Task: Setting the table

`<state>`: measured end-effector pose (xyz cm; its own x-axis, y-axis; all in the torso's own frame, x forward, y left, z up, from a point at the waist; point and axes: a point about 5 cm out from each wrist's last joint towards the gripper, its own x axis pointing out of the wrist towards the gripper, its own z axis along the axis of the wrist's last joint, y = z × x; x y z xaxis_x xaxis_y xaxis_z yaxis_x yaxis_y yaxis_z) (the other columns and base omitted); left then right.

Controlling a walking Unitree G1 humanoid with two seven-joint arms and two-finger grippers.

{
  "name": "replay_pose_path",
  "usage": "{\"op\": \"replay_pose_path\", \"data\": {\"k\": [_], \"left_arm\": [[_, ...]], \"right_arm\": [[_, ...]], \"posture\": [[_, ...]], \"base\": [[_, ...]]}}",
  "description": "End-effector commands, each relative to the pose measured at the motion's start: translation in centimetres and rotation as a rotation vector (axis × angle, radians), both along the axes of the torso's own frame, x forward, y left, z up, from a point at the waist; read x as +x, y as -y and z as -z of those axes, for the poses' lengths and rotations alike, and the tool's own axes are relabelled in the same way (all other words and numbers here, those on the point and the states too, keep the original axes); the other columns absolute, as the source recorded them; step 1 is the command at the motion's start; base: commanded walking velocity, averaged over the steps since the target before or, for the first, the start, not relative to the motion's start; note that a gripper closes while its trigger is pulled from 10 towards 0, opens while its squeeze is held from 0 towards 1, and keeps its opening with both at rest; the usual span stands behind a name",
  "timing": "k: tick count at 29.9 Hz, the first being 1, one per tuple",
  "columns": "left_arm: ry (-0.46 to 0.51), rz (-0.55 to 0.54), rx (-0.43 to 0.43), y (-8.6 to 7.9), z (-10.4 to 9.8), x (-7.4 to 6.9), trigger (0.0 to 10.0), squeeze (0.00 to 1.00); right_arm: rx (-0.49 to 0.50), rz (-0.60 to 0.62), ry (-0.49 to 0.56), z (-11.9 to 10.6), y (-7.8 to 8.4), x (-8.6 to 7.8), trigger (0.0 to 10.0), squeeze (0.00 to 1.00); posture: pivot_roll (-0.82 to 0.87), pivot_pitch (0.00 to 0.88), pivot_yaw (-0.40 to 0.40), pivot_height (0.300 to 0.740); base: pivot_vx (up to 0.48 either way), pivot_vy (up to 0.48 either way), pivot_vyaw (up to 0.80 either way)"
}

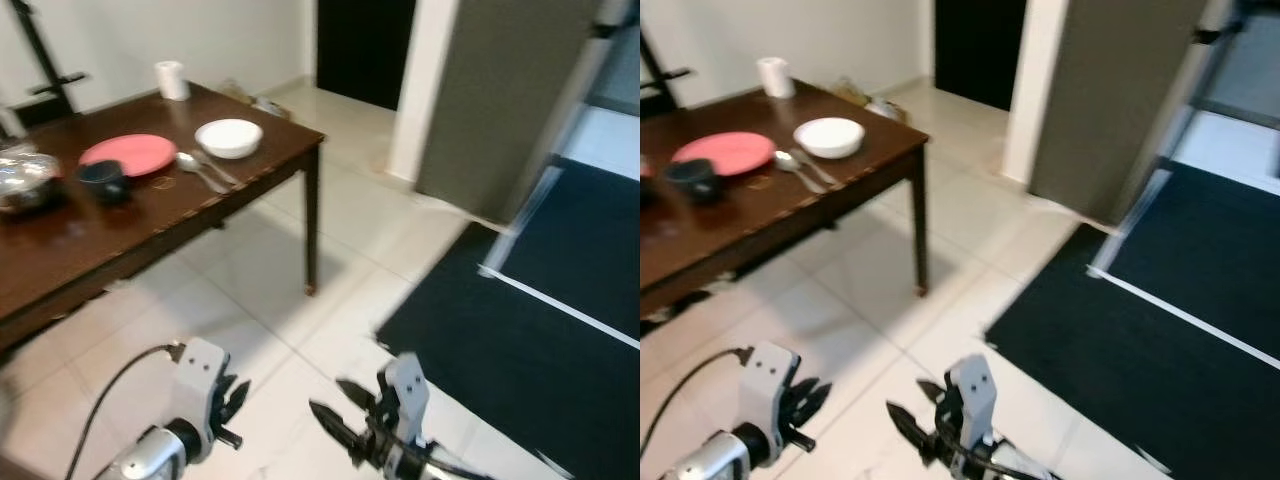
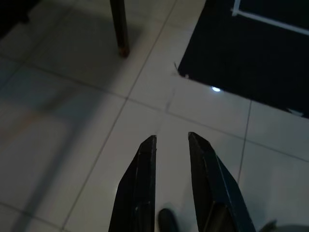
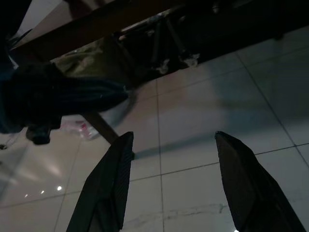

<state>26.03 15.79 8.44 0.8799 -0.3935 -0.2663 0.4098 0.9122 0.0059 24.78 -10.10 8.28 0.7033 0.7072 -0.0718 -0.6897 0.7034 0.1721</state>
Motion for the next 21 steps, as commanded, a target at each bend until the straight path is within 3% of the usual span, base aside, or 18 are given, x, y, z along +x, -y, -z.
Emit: {"op": "replay_pose_path", "data": {"k": [1,21], "left_arm": [[-0.020,0.000,0.009,-0.08,0.42,-0.14,10.0,0.00],[-0.011,-0.003,0.011,0.09,0.36,0.23,10.0,0.00]], "right_arm": [[-0.003,-0.002,-0.011,0.27,0.05,-0.19,10.0,0.00],[-0.004,-0.003,-0.006,0.28,0.03,-0.15,10.0,0.02]], "posture": [[0.07,0.095,0.059,0.740],[0.07,0.089,0.062,0.740]], "base": [[0.000,0.000,0.78],[0.000,0.000,0.78]]}}
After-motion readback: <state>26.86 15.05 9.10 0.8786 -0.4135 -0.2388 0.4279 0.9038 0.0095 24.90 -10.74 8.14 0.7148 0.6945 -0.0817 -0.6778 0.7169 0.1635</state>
